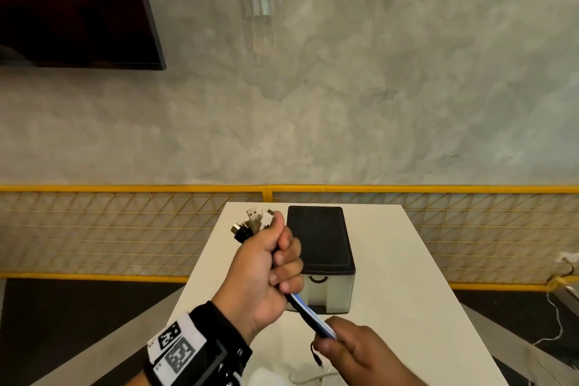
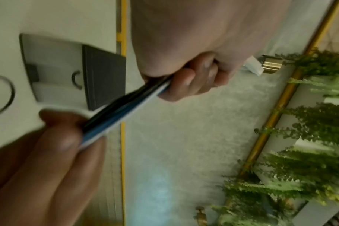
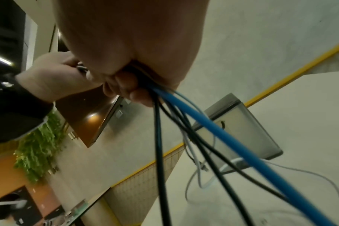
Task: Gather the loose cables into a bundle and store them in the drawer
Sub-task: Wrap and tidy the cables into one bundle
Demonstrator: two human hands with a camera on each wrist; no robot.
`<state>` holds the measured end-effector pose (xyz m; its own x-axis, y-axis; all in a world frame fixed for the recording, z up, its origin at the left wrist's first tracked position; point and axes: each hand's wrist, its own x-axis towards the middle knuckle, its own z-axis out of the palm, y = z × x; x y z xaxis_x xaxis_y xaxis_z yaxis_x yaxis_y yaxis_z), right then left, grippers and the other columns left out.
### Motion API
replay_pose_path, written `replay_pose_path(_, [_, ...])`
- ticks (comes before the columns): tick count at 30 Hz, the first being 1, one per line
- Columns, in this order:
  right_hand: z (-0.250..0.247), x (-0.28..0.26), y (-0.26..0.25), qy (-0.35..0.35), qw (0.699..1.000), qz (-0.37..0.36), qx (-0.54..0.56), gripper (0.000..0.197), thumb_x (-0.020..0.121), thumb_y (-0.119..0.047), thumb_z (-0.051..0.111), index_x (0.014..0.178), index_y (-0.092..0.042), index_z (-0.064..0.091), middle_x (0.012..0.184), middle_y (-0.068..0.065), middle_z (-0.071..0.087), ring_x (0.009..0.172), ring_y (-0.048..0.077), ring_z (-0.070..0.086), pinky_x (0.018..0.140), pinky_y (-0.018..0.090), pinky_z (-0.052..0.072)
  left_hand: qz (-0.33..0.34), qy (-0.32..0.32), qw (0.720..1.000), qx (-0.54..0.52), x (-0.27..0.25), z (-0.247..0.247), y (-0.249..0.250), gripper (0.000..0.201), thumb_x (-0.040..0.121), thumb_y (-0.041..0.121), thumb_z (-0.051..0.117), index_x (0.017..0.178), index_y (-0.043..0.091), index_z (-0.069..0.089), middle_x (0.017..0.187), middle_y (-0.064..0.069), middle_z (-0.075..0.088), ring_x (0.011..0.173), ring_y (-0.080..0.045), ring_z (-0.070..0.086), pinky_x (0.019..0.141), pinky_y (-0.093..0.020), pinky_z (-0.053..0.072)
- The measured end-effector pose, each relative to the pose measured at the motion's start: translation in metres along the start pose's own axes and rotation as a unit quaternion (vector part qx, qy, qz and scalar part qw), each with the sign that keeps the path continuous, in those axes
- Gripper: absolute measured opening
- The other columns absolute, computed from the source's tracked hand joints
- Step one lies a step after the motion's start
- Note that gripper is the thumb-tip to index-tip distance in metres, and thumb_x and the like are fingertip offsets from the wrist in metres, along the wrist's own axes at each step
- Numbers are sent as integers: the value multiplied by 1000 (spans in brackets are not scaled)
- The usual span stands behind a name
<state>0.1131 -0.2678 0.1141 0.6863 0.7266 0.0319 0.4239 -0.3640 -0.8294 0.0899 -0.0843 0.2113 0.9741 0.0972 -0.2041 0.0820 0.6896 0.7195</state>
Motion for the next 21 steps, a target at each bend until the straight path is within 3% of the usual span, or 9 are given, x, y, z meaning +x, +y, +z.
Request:
replay_pose_path(2, [0, -1, -2, -16, 999, 43, -18, 29, 87, -64, 46, 90, -37, 56, 88, -2, 63, 81, 3, 59, 78, 17, 44, -33, 5, 999, 33, 3, -6, 1, 46, 96, 43, 48, 60, 14, 50, 48, 4, 31, 30, -4, 22, 34, -16, 20])
replay_pose_path(4, [-3, 1, -10, -96, 988, 78, -96, 54, 63, -91, 29, 81, -46, 54, 90, -10, 60, 89, 3, 57, 85, 16, 41, -97, 0, 990, 104, 3, -15, 1, 43, 96, 41, 49, 69, 10, 61, 53, 1, 39, 32, -4, 24, 33, -15, 22])
replay_pose_path(5, [-3, 3, -14, -152, 972, 87, -158, 66, 48, -94, 22, 82, -46, 53, 95, -12, 57, 94, 6, 55, 89, 18, 40, -130, -4, 981, 147, 4, -21, 1, 44, 97, 40, 48, 75, 7, 67, 56, -1, 45, 32, -3, 25, 33, -14, 22])
replay_pose_path(6, [-4, 3, -17, -185, 955, 79, -220, 74, 45, -93, 19, 90, -44, 53, 101, -10, 57, 101, 8, 54, 92, 22, 40, -158, -10, 969, 191, 4, -25, 0, 44, 98, 40, 47, 82, 6, 71, 60, -3, 51, 33, -3, 26, 33, -13, 23])
replay_pose_path(9, [-17, -6, -27, -98, 935, -20, -341, 62, 82, -77, 17, 114, -34, 49, 115, -5, 61, 106, 17, 57, 92, 31, 45, -222, -33, 930, 292, 5, -32, -5, 44, 99, 42, 46, 102, 6, 73, 73, -5, 63, 37, -2, 27, 33, -12, 24])
replay_pose_path(11, [-25, -14, -35, -76, 927, -58, -363, 48, 91, -67, 23, 118, -35, 46, 120, -6, 60, 106, 17, 58, 91, 33, 45, -246, -52, 909, 332, 3, -33, -11, 43, 100, 42, 45, 108, 9, 72, 78, -3, 66, 40, -3, 26, 34, -12, 23])
replay_pose_path(14, [-34, -8, -46, -64, 925, -77, -366, 28, 94, -54, 40, 117, -40, 47, 120, -9, 61, 106, 14, 59, 88, 32, 47, -267, -66, 895, 352, -1, -31, -24, 35, 101, 38, 46, 98, 13, 71, 72, 2, 67, 40, -4, 24, 34, -12, 20])
replay_pose_path(19, [-43, -1, -46, -63, 933, -61, -349, 26, 92, -52, 46, 104, -34, 59, 109, -9, 62, 98, 11, 58, 76, 26, 42, -264, -139, 890, 345, -11, -31, -43, 39, 99, 45, 47, 76, 19, 66, 75, -8, 71, 38, -5, 27, 38, -15, 24])
replay_pose_path(21, [-44, 1, -44, -51, 944, -44, -324, 24, 87, -53, 52, 100, -33, 57, 103, -9, 64, 93, 10, 59, 74, 27, 44, -235, -160, 878, 385, -14, -27, -46, 23, 95, 38, 53, 81, 22, 63, 68, -5, 70, 41, -8, 30, 42, -18, 26])
